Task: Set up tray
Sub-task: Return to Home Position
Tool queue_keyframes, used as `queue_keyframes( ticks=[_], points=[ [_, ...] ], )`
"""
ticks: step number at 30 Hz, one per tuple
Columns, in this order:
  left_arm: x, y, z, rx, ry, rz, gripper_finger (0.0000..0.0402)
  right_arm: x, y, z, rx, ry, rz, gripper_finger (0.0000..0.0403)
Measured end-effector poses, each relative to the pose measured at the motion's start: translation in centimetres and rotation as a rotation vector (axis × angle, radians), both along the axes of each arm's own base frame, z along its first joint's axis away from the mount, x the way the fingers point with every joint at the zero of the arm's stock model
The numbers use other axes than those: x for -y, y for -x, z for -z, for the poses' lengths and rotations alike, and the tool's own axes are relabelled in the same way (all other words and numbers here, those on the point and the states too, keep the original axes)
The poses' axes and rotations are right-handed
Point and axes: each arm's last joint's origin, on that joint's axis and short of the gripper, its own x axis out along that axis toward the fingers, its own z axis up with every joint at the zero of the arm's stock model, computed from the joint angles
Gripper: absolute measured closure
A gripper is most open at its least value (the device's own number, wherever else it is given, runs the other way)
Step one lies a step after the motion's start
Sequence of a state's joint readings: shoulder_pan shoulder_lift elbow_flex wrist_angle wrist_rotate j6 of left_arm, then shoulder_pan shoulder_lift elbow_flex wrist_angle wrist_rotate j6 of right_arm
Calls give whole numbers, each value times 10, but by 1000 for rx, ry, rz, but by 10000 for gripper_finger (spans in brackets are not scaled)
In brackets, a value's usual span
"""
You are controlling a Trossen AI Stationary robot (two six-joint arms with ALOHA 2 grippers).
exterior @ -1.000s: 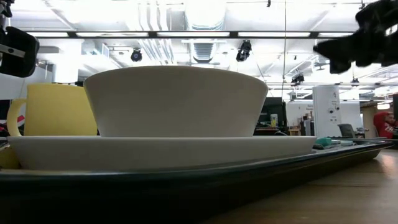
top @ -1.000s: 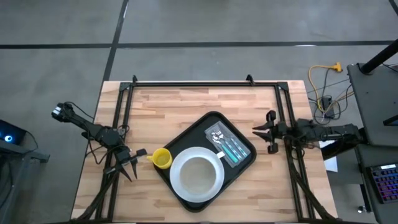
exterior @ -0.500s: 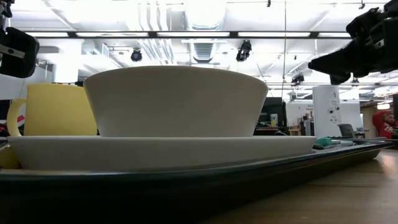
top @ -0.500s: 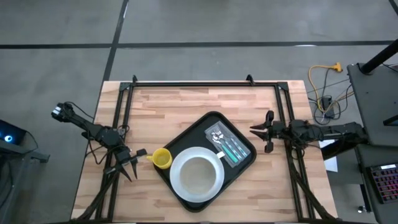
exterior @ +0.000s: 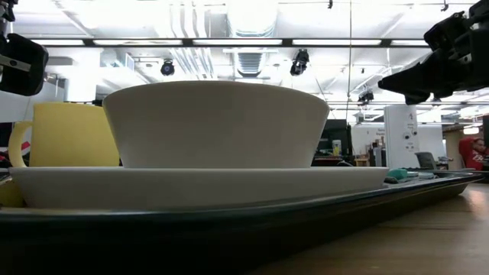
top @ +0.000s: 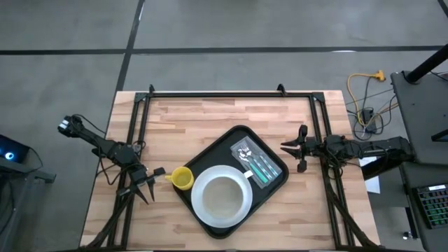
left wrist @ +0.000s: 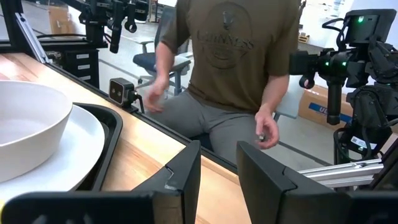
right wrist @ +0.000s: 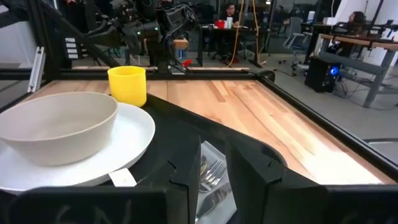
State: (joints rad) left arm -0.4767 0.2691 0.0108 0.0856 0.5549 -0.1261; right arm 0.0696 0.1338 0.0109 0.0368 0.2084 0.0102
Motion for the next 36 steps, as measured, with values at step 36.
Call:
queue_keyframes(
  ticks=[36],
  points=[
    [0, 0, 0, -1, -1, -4, 313, 0, 0, 0, -1, 11, -1, 335]
  ],
)
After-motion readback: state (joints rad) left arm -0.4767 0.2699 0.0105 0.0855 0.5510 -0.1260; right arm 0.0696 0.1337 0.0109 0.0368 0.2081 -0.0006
